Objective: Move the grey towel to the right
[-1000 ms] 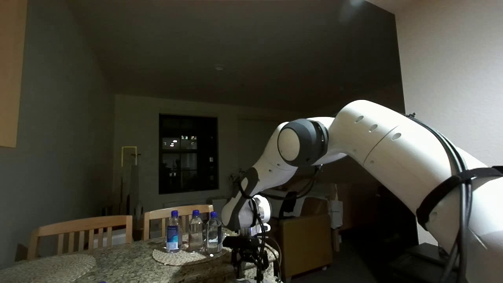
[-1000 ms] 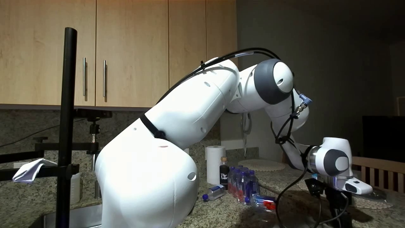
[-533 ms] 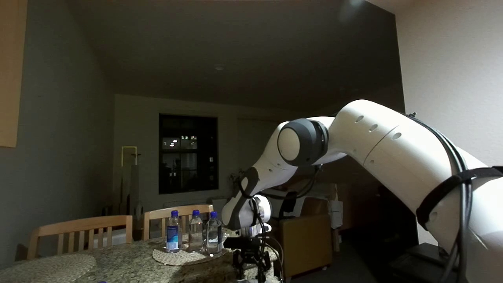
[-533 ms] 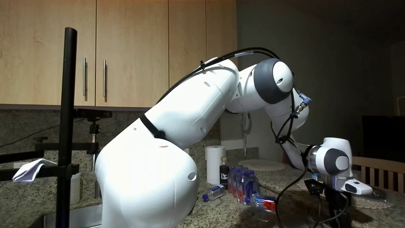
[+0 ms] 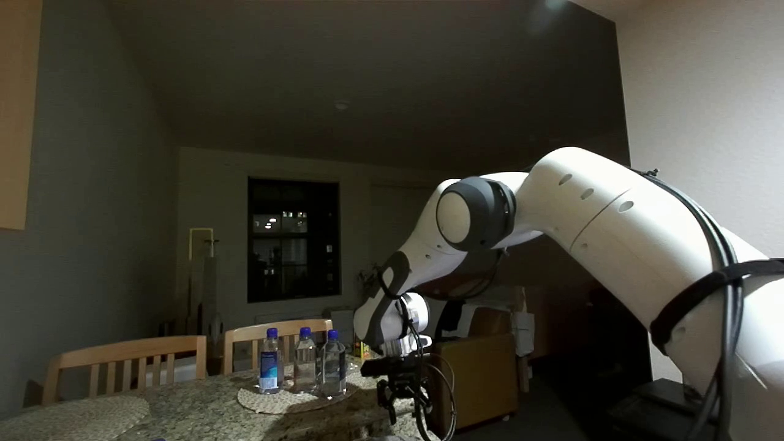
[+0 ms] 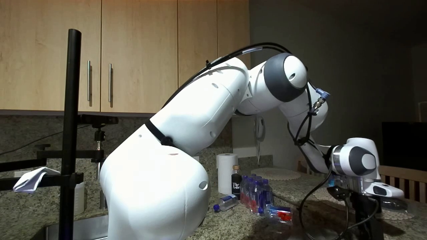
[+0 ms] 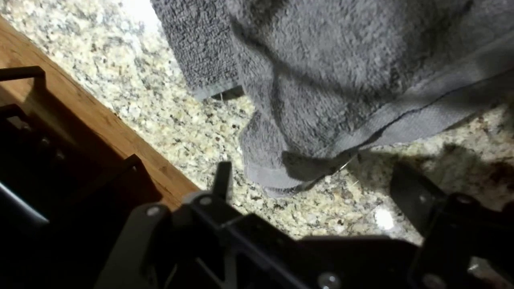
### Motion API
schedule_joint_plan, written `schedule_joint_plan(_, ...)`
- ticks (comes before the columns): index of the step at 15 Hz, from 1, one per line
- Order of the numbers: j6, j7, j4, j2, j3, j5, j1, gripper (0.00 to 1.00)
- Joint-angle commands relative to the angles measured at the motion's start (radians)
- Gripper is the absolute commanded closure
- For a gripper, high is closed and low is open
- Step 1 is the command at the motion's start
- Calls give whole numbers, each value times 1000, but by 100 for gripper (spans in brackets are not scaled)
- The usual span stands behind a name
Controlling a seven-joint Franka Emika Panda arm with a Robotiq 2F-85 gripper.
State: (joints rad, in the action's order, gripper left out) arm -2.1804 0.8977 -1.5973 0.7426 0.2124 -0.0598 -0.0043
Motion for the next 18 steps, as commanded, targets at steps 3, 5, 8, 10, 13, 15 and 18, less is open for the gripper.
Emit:
schedule_joint_plan(3,-51,2,-106,-47,-6,4,3,0)
schedule_joint_plan(5,-55,-2,-143,-56,-10,0,3,0)
schedule_joint_plan(8,-146,24,-204,-65,-20,-36,3,0)
schedule_joint_plan(10,-250,39,-238,-68,-37,-86,0,0)
schedule_joint_plan(13,-398,39,-275,-55,-56,-145,8,0)
schedule_joint_plan(15,-466,33,-295,-45,-61,-159,18,25)
schedule_joint_plan(18,-505,33,-314,-41,-50,-150,35,40)
